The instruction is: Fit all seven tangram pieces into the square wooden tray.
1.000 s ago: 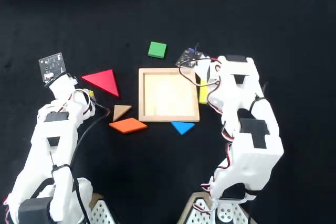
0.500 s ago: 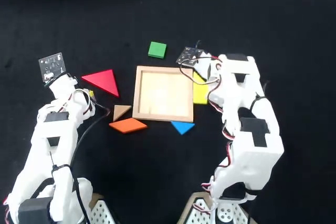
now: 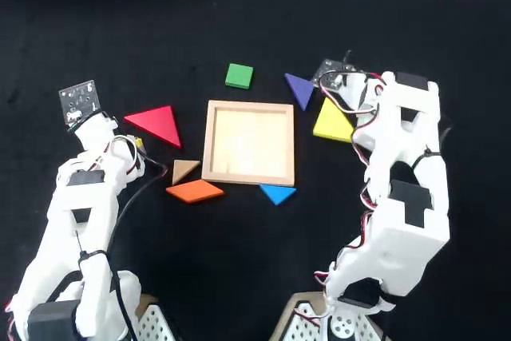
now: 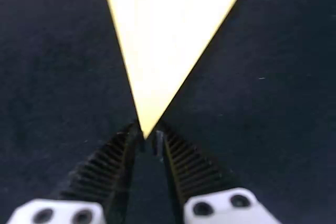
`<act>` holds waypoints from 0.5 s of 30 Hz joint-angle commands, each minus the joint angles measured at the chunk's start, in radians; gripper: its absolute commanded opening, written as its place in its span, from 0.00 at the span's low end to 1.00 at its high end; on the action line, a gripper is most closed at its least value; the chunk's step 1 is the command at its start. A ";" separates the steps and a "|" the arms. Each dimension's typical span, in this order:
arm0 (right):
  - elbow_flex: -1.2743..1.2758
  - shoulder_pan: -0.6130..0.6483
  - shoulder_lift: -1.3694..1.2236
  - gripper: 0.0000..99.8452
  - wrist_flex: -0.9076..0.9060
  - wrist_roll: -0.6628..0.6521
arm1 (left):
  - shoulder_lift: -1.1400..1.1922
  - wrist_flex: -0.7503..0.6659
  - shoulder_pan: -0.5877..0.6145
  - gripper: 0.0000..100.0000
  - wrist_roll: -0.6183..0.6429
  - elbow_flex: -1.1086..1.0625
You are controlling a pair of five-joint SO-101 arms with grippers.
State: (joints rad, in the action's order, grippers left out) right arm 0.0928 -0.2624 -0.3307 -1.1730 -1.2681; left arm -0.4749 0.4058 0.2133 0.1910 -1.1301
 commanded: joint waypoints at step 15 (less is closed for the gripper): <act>-0.036 0.233 0.193 0.28 -0.089 0.790 | -0.018 -0.020 0.010 0.16 0.006 0.015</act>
State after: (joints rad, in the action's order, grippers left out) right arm 0.0913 -0.1519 -0.1972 -1.2390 -0.7158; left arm -0.4749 0.4058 0.2133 0.1910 -1.1301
